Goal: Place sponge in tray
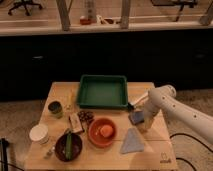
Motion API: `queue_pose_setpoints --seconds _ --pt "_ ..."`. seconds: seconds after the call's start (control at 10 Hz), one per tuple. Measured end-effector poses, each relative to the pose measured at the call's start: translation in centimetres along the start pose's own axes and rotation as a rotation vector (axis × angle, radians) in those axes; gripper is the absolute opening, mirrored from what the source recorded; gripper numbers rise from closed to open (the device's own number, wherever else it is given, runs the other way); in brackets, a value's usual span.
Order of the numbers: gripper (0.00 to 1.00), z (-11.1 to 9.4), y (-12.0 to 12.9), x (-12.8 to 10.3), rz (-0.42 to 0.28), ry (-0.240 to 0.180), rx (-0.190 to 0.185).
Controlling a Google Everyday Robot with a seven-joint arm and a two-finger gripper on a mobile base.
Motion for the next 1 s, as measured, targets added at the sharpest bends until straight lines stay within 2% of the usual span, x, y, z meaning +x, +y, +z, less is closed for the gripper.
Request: queue_pose_setpoints --seconds 0.1,0.3,0.4,0.7,0.8,1.0 --pt "0.61 0.2 0.0 0.1 -0.005 0.000 -0.004" --pt "0.45 0.5 -0.1 0.1 -0.011 0.000 -0.011" --pt "0.31 0.6 -0.2 0.0 -0.019 0.001 -0.020" --pt "0.04 0.6 -0.4 -0.2 -0.030 0.012 -0.031" --pt "0.00 0.3 -0.4 0.1 -0.028 0.019 -0.036" --pt "0.00 -0.7 -0.7 0.7 -0.021 0.026 -0.024"
